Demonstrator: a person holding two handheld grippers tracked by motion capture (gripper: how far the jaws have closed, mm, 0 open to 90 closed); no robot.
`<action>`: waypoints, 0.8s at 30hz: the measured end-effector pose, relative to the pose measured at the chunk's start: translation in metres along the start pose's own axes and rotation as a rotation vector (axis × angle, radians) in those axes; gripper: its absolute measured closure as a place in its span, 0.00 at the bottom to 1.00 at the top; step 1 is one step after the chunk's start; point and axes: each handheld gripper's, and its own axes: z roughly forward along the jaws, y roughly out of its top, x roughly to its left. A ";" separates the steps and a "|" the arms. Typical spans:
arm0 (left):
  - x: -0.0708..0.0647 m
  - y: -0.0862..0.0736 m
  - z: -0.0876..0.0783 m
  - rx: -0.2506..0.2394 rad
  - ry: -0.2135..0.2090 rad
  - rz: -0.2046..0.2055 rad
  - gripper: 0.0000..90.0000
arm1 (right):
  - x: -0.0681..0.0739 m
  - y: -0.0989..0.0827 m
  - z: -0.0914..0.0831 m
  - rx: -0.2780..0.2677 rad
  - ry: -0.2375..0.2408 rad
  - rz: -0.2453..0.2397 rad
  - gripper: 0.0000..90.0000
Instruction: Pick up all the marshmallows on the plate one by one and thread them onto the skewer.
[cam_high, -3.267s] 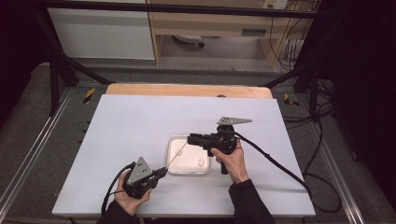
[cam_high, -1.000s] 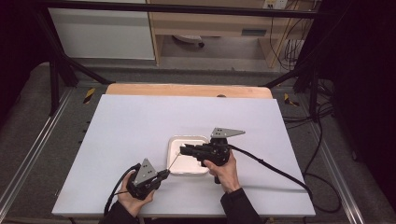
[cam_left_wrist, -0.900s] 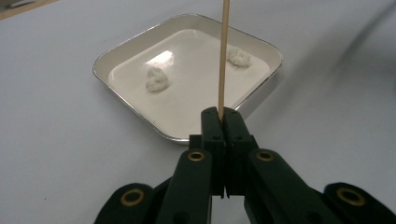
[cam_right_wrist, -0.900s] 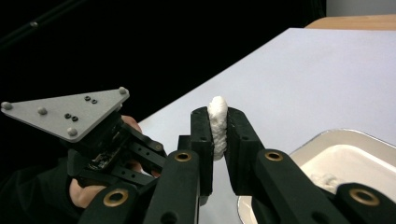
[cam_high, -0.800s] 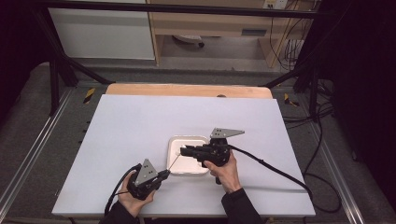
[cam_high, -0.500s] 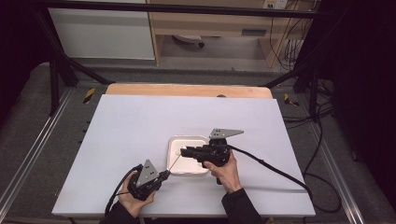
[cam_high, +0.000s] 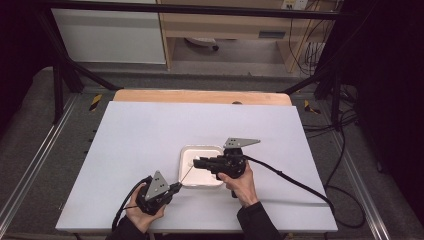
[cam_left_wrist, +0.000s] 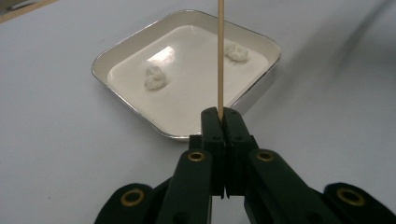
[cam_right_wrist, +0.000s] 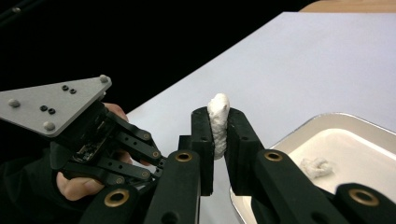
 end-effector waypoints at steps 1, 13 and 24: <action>0.000 0.000 0.000 0.001 0.001 0.002 0.99 | 0.000 -0.001 0.000 0.005 0.002 0.002 0.93; -0.001 0.000 0.003 0.014 -0.006 -0.002 0.99 | -0.001 -0.003 0.003 0.017 -0.001 0.011 0.93; 0.000 -0.001 0.003 0.013 -0.023 -0.023 0.99 | -0.002 -0.005 0.004 0.022 0.000 0.020 0.93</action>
